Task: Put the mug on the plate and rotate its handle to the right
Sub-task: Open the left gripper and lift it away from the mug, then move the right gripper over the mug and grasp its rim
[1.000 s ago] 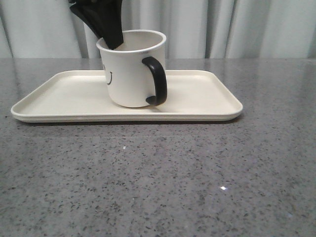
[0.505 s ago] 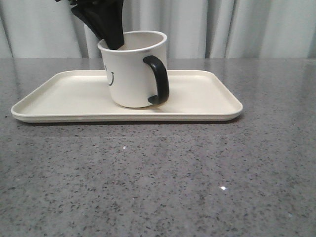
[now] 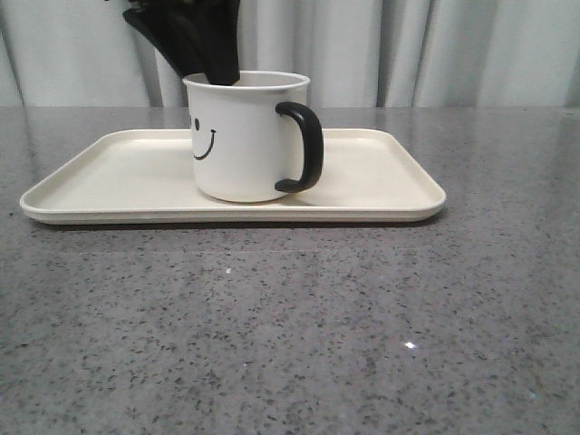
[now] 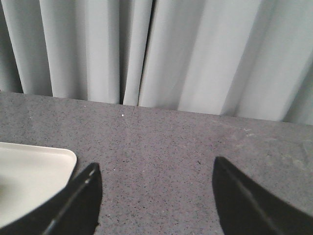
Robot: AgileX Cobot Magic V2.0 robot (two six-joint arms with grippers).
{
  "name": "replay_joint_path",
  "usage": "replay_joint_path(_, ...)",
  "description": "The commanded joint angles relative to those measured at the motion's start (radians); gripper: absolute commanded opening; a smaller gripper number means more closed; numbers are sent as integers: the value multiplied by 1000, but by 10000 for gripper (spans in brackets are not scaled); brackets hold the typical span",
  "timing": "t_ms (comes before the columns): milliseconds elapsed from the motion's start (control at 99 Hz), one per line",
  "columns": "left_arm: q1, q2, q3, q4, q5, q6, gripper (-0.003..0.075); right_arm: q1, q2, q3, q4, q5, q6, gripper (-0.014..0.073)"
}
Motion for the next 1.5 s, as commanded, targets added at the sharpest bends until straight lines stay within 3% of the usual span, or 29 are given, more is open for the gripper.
replay_joint_path(0, -8, -58, -72, -15, -14, -1, 309, -1, 9, -29, 5, -70, -12, 489)
replay_joint_path(414, -8, -79, -352, 113, 87, -15, 307, -1, 9, -29, 5, -70, -12, 489)
replay_joint_path(1121, -6, -441, -346, 531, 87, -104, 295, -1, 9, -29, 5, -126, -12, 489)
replay_joint_path(1242, -6, -525, -277, 635, 87, -148, 232, -1, 9, -30, 5, -131, -12, 489)
replay_joint_path(1464, -6, -683, -94, 713, 87, -164, -15, -1, 20, -41, 11, -148, -12, 489)
replay_joint_path(1494, -6, -699, -73, 730, 87, -187, -18, -1, 26, -47, 12, -151, -12, 489)
